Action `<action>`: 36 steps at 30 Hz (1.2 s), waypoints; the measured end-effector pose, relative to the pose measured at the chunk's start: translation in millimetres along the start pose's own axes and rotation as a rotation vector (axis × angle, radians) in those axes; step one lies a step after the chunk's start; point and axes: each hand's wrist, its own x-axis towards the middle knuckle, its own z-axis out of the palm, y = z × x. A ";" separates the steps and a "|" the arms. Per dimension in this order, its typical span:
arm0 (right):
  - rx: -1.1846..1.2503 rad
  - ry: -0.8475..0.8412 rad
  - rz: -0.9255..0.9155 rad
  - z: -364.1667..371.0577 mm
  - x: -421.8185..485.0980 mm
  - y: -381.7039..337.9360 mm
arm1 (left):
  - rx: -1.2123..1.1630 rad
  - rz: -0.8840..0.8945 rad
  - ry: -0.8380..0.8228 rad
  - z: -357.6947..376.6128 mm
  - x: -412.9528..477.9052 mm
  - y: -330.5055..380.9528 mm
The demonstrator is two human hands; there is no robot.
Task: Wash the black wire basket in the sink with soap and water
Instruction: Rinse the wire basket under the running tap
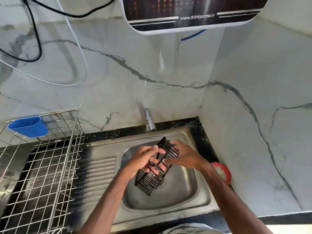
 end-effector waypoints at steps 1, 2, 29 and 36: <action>-0.016 -0.031 -0.021 0.0 -0.5 0.6 | 0.057 0.004 -0.024 -1.6 1.8 4.3; -0.027 -0.027 -0.038 1.1 -1.3 0.2 | 0.100 0.011 -0.041 -3.7 4.6 8.0; 0.126 0.338 0.151 16.5 -9.7 29.9 | -0.172 -0.244 0.315 11.3 -16.1 -55.1; 0.112 0.358 0.119 12.6 -7.3 31.0 | -0.207 -0.262 0.293 24.3 -14.8 -50.6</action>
